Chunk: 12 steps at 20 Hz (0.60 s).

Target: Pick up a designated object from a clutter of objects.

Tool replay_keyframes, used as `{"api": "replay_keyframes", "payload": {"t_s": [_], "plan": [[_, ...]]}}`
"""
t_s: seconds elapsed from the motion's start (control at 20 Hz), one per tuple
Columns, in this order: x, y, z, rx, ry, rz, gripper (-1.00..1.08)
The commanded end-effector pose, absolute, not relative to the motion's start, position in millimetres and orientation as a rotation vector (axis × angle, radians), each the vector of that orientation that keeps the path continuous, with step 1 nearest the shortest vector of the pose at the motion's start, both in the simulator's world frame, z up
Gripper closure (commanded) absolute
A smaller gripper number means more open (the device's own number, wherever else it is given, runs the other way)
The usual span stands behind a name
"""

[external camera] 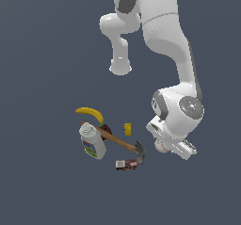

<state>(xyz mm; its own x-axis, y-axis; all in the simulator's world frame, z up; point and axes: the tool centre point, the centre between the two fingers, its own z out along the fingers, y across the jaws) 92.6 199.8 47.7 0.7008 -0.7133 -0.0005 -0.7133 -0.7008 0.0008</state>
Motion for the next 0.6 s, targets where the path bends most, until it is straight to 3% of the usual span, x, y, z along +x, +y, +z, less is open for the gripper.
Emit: {"api": "replay_keyframes", "payload": {"t_s": [0.0, 0.55], "plan": [[93.1, 199.8, 47.7, 2.897, -1.215, 0.0, 1.08], [92.5, 198.2, 49.8, 2.897, -1.215, 0.0, 1.08]]}}
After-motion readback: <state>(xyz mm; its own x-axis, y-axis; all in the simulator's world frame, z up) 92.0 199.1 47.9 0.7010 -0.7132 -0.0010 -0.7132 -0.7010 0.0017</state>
